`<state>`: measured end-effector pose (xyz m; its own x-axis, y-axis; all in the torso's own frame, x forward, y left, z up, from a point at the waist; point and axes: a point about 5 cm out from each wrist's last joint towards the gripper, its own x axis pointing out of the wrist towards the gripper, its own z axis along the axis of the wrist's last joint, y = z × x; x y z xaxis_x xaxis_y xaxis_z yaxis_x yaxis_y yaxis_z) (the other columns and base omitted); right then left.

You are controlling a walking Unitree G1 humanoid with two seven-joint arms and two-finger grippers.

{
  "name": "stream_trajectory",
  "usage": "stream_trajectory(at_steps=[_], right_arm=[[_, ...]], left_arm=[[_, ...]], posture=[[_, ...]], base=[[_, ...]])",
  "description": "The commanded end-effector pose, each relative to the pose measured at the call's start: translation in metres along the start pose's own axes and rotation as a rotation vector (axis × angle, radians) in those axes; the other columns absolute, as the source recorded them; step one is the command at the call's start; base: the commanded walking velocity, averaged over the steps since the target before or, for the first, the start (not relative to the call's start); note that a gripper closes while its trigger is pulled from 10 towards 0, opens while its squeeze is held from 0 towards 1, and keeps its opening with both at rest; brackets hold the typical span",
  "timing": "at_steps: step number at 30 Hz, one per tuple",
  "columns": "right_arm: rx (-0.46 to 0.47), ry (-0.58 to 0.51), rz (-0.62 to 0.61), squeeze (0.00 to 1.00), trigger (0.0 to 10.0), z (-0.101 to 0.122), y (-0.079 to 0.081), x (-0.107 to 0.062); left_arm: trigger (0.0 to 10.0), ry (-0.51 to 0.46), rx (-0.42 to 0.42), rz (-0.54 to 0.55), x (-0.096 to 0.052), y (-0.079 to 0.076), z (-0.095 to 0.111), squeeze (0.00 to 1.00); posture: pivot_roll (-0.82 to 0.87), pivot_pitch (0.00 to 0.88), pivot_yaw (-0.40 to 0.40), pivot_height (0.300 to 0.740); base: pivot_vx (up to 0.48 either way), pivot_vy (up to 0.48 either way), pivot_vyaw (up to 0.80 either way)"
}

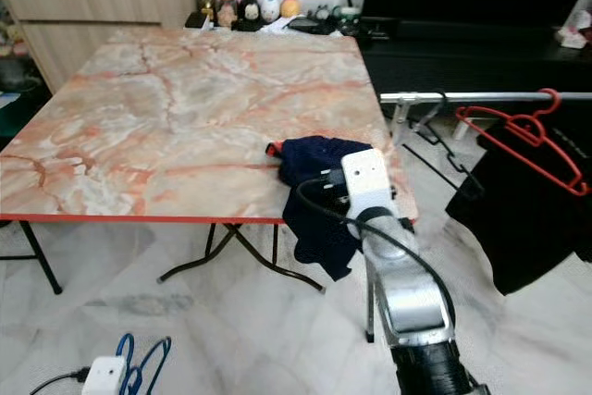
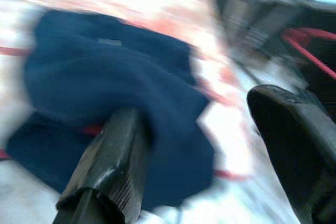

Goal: Hang hanger

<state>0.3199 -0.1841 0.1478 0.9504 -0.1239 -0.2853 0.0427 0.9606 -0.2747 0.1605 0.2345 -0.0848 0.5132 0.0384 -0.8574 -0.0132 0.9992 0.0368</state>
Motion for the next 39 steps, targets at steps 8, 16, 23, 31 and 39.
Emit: stream_trajectory(at_steps=[8,16,23,31,39], right_arm=[[-0.371,-0.065,-0.018,0.0,10.0,0.03,-0.03,0.026],[-0.379,-0.139,0.119,0.0,10.0,0.044,-0.015,0.033],[-0.122,-0.106,0.06,0.0,10.0,0.008,-0.017,0.02],[0.048,0.021,-0.244,0.0,10.0,-0.058,-0.038,-0.019],[0.053,0.279,-0.189,0.0,10.0,-0.138,-0.02,-0.024]], left_arm=[[10.0,0.002,0.01,-0.01,0.0,0.002,0.005,0.0],[10.0,0.008,0.015,-0.021,0.001,0.001,0.005,0.0],[10.0,0.006,0.019,-0.017,0.0,0.001,0.005,0.0],[10.0,0.006,0.031,-0.018,0.0,0.002,0.005,0.0],[10.0,0.006,0.044,-0.021,0.001,0.001,0.007,0.0]], posture=[[-0.08,0.0,-0.02,0.74],[-0.08,0.0,-0.022,0.74],[-0.09,0.0,-0.029,0.74],[-0.09,0.0,-0.028,0.74],[-0.1,0.0,-0.025,0.74]], base=[[0.0,0.0,0.0],[0.0,0.0,0.0],[0.0,0.0,0.0],[0.0,0.0,0.0],[0.0,0.0,0.0]])
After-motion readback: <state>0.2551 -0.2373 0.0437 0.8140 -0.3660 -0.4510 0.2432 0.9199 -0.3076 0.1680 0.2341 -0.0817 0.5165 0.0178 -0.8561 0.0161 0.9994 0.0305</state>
